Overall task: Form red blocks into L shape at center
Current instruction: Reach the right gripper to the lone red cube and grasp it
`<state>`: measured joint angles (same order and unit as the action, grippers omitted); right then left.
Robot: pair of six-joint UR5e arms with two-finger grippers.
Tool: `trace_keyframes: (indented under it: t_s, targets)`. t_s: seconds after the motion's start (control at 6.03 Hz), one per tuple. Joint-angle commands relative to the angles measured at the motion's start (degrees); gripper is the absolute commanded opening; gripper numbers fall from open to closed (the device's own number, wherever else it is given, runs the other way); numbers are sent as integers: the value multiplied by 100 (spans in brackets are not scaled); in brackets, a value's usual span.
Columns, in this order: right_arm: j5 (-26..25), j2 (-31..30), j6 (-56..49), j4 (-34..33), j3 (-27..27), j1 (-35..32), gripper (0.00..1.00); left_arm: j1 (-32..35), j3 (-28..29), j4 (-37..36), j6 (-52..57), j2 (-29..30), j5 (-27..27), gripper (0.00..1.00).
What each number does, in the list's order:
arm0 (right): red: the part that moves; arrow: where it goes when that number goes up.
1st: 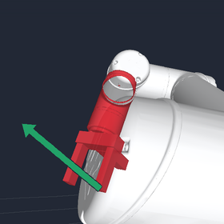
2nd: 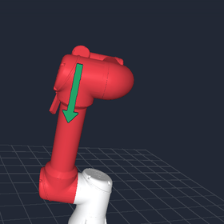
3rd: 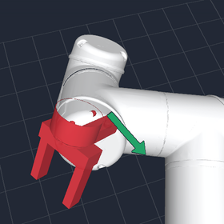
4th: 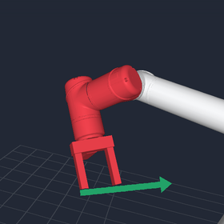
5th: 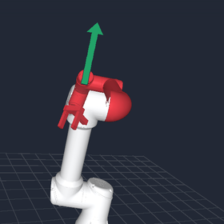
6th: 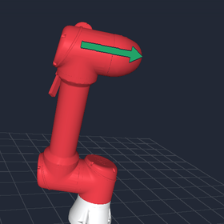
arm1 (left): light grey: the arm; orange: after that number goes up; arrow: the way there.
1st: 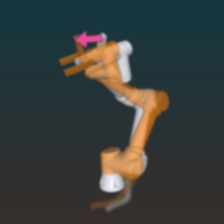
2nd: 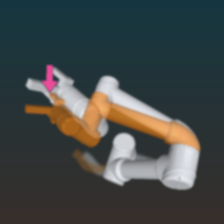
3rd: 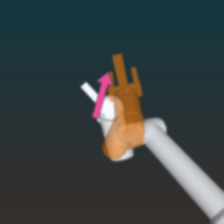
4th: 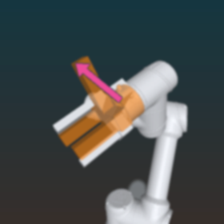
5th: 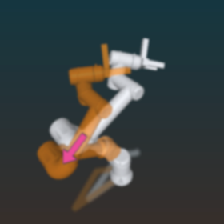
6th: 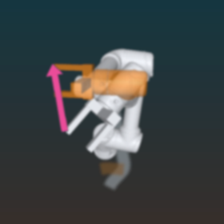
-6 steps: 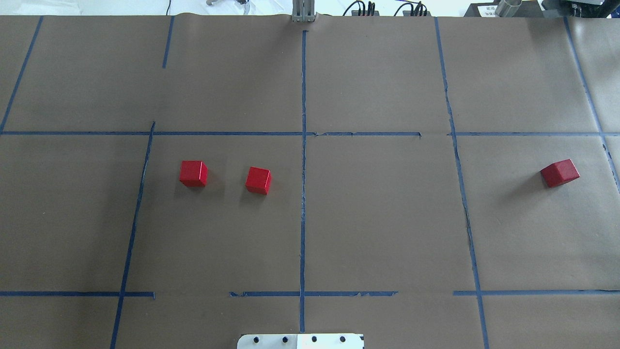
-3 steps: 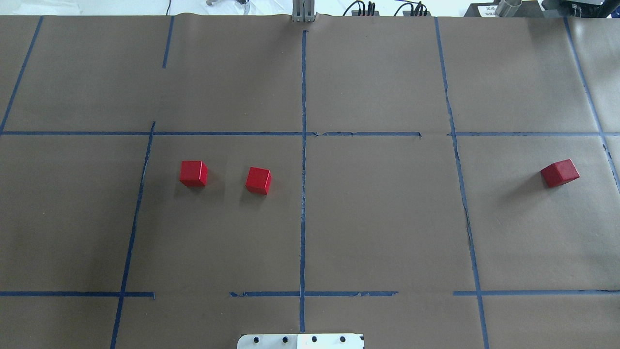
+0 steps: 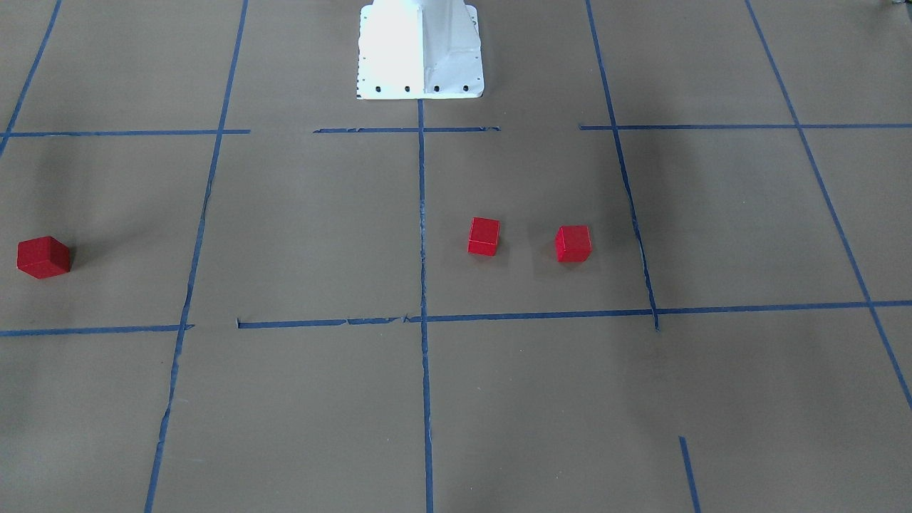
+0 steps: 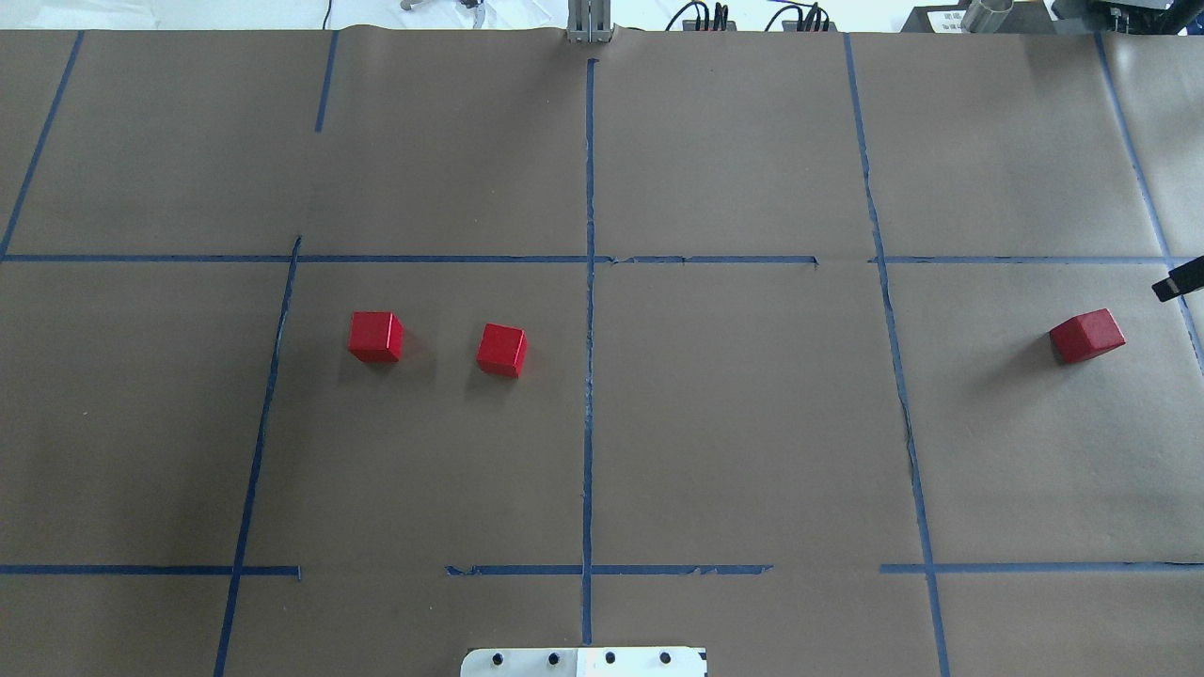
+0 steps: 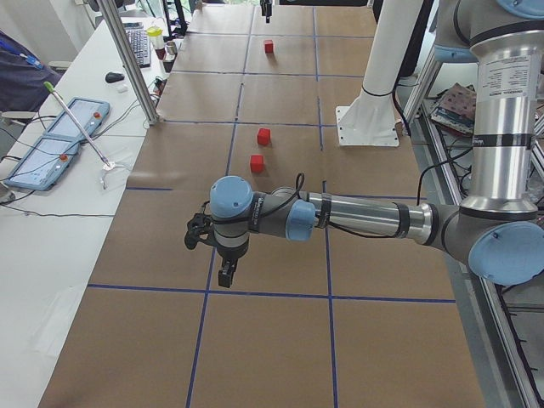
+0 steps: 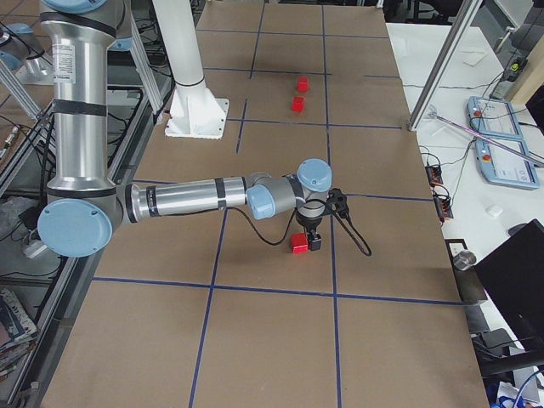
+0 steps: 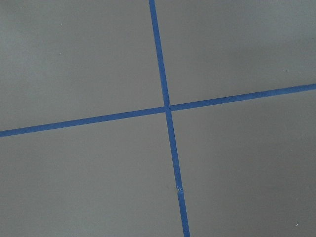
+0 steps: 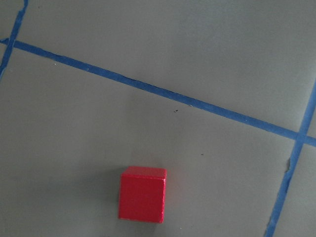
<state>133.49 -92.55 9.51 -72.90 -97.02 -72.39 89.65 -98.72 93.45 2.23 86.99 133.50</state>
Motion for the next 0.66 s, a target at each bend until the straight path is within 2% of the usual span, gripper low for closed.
trace_keyframes:
  t_s: [0.0,0.33,0.5]
  targets:
    - [-217,97,1109,1300,612,592,100,0,-7,7,-3,2,0,100]
    - [-366,176,1387,1314,658,848,100,0,2,7,6,2,0,100]
    - [-567,176,1378,1322,850,997,100,0,-7,7,6,2,0,100]
